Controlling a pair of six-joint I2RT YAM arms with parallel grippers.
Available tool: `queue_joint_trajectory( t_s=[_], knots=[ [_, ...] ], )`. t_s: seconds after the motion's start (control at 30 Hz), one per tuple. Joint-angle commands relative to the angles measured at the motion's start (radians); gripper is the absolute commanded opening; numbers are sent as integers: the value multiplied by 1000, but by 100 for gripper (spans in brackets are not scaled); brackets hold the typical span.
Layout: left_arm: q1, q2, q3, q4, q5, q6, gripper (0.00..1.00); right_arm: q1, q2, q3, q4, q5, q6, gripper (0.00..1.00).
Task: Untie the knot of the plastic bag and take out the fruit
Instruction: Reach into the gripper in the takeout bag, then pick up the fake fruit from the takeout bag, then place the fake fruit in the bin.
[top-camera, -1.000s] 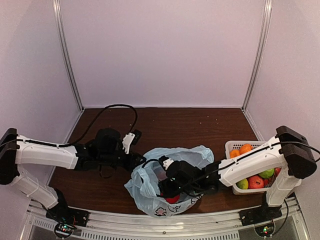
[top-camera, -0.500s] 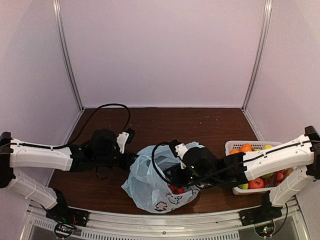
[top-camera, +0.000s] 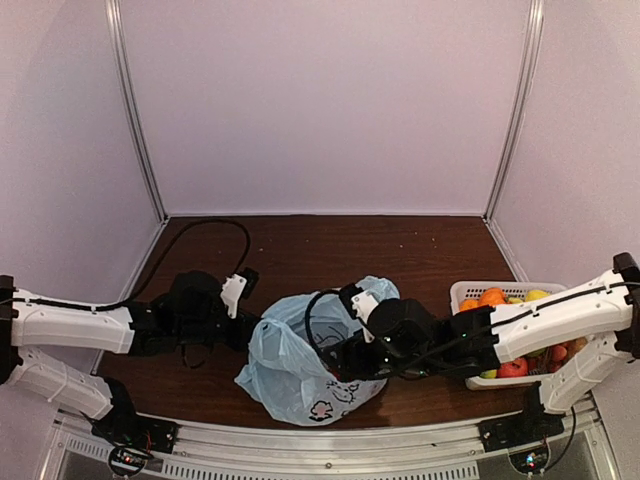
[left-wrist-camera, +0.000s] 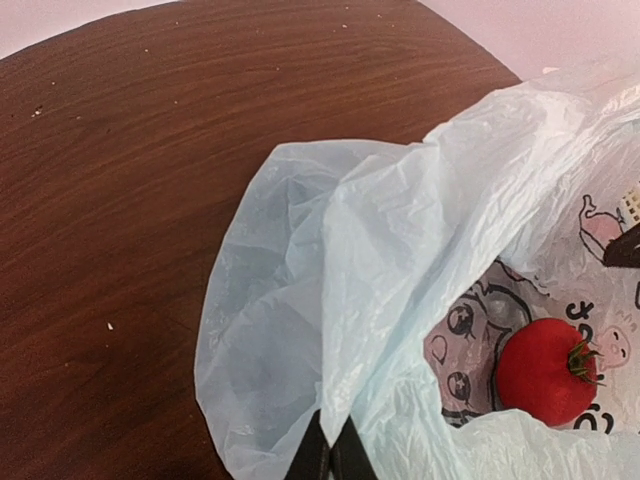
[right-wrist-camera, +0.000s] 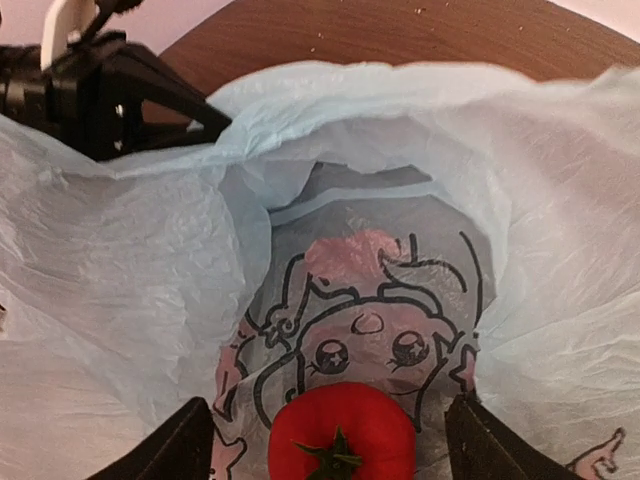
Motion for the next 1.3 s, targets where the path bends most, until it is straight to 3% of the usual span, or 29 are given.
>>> queue_joint_trajectory(
  t_s=[0.0, 0.17, 0.43, 0.5, 0.6, 0.73, 1.0, 1.27],
  knots=[
    [7, -19, -3, 49, 4, 54, 0, 54, 114, -19, 13, -40, -8, 84],
    [6, -31, -2, 45, -6, 52, 0, 65, 215, 5, -10, -19, 6, 90],
    [6, -17, 11, 48, -8, 49, 0, 66, 258, -11, 10, 28, 21, 92],
    [7, -18, 11, 48, -6, 47, 0, 67, 267, -3, 18, 45, 7, 88],
    [6, -20, 11, 42, -4, 41, 0, 66, 267, 16, 29, 53, -14, 71],
    [6, -26, 7, 37, -8, 35, 0, 67, 241, 16, 43, 54, -27, 55],
    [17, -62, -12, 10, -39, 6, 0, 66, 90, 1, -3, 85, -22, 51],
    [154, -51, 54, -104, -34, -107, 0, 63, -132, 75, -109, 152, -48, 52]
  ],
)
